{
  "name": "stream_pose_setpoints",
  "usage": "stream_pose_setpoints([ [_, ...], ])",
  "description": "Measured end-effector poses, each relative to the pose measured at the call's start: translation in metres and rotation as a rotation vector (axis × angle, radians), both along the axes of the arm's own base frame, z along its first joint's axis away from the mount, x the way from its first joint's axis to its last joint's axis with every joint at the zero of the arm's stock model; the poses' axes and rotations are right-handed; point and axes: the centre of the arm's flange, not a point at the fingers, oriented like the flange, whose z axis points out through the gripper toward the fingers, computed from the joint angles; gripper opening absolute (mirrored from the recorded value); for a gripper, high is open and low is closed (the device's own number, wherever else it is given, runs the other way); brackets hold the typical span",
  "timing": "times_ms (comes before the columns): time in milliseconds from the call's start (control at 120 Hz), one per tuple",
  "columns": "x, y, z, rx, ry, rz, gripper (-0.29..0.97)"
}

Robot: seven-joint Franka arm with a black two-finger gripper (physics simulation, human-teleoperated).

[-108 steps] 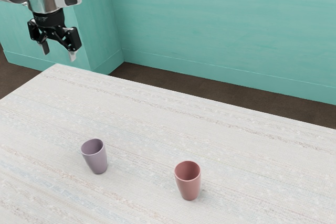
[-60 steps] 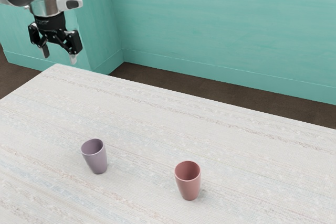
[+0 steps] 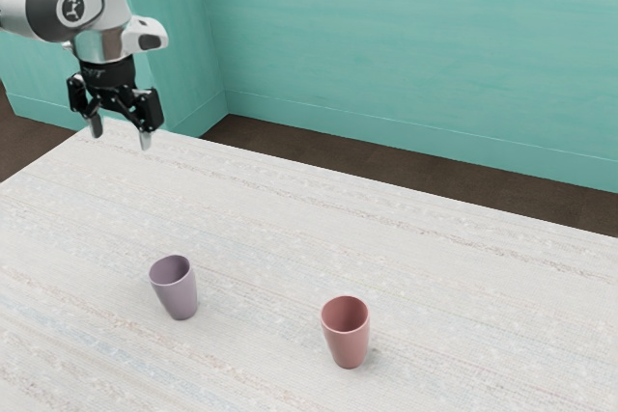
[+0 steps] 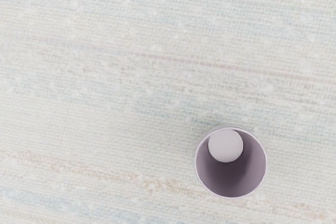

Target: Place the left cup onto the right cup

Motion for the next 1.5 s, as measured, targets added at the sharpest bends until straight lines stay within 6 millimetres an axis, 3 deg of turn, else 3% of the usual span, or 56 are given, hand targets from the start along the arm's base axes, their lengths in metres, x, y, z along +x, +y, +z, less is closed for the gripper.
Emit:
stream_pose_setpoints([
  [342, -0.008, -0.018, -0.061, -0.090, 0.081, 0.012, 0.68],
  [692, -0.021, -0.024, -0.122, -0.116, 0.131, 0.026, 0.68],
  [850, -0.016, -0.026, -0.144, -0.119, 0.134, 0.032, 0.68],
  [1100, -0.003, -0.030, -0.174, -0.118, 0.136, 0.036, 0.68],
  [1500, -0.002, -0.034, -0.199, -0.136, 0.153, 0.051, 0.68],
])
